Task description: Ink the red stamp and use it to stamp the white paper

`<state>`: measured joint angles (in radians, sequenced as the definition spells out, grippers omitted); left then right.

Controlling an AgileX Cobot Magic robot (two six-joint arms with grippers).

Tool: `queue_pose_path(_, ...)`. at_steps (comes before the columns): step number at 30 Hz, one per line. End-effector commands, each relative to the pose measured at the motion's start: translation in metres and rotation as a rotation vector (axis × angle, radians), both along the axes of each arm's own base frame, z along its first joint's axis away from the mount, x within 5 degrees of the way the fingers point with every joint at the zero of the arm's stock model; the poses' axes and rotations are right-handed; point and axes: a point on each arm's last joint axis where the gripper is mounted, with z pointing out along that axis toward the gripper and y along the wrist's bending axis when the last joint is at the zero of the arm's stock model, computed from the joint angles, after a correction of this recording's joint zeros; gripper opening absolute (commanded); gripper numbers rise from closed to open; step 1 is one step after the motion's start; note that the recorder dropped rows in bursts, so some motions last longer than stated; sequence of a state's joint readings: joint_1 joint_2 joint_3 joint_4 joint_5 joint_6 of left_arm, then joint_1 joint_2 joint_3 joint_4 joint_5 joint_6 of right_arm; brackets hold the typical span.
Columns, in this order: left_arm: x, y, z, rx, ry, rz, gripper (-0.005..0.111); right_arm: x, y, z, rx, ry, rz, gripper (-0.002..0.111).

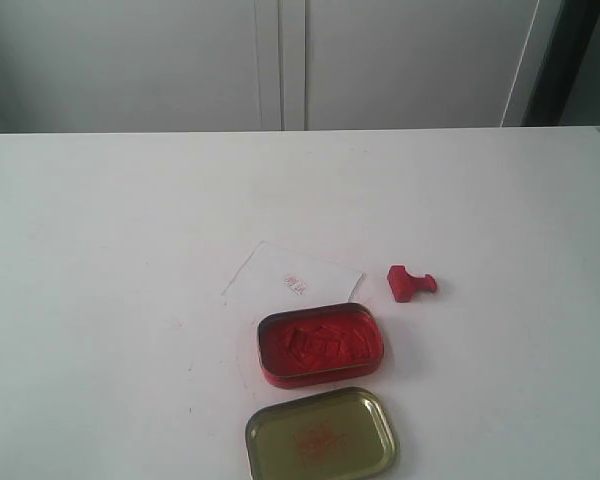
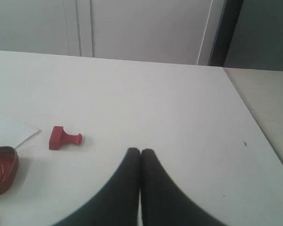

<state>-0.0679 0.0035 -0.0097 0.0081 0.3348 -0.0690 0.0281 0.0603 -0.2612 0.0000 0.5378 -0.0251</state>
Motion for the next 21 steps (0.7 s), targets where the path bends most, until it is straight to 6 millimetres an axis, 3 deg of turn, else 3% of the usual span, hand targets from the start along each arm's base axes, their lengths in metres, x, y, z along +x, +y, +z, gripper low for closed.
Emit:
queue_pose_path(1, -0.001, 0.000, -0.004, 0.000, 0.023, 0.000, 0.000, 0.001, 0.000, -0.020, 0.005, -0.040, 0.001, 0.000)
queue_pose_path(13, -0.001, 0.000, -0.004, 0.000, 0.023, 0.000, 0.000, 0.008, 0.000, -0.052, 0.004, 0.007, 0.002, 0.000)
queue_pose_path(21, -0.001, 0.000, -0.004, 0.000, 0.023, 0.000, 0.000, 0.008, 0.002, -0.055, 0.004, 0.012, 0.043, 0.000)
